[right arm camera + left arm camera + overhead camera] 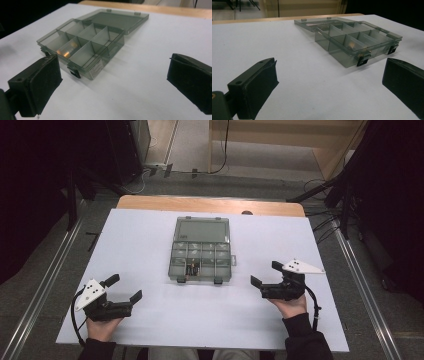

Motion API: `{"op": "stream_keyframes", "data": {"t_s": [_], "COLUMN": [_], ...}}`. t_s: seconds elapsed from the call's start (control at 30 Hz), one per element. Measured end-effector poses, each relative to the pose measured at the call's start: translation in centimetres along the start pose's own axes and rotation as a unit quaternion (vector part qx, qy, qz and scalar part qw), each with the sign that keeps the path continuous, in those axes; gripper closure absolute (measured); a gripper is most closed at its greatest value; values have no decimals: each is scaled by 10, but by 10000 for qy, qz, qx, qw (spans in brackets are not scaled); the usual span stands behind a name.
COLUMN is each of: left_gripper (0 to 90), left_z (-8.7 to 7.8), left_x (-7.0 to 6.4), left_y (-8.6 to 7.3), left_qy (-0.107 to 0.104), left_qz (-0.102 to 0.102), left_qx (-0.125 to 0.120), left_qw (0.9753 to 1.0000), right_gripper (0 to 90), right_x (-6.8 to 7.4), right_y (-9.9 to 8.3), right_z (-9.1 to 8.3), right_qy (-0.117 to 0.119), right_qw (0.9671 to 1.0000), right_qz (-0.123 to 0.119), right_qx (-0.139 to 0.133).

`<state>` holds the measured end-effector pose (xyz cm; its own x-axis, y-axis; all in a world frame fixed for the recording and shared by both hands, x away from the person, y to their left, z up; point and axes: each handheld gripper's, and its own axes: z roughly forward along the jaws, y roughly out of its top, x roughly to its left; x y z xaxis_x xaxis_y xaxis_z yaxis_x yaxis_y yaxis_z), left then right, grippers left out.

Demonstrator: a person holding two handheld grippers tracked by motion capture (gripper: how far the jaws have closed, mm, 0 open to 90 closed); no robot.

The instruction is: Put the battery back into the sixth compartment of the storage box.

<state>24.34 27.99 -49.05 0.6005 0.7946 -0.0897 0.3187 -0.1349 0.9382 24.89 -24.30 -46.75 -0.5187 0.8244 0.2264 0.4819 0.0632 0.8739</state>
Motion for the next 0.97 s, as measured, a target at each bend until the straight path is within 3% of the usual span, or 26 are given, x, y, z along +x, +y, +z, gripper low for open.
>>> {"op": "stream_keyframes", "data": {"t_s": [0.2,0.4,0.53,0.77,0.97], "left_gripper": [0,0,0,0,0], "left_z": [0,1,1,1,3], "left_x": [1,1,2,1,1], "left_y": [-1,-1,-1,0,0], "left_qy": [78,136,124,-16,-18], "left_qz": [-18,31,25,46,106], "left_qx": [32,83,77,68,131], "left_qw": [10000,9999,9999,10000,9999], "right_gripper": [0,15,17,17,17], "right_x": [-13,-22,-24,-21,-20], "right_y": [-10,-30,-41,-42,-43], "right_z": [-23,-44,-46,-41,-40], "right_qy": [74,-94,-318,-468,-631], "right_qw": [9992,9961,9953,9950,9942], "right_qz": [-49,-111,-160,-155,-69], "right_qx": [-383,-865,-897,-870,-869]}}
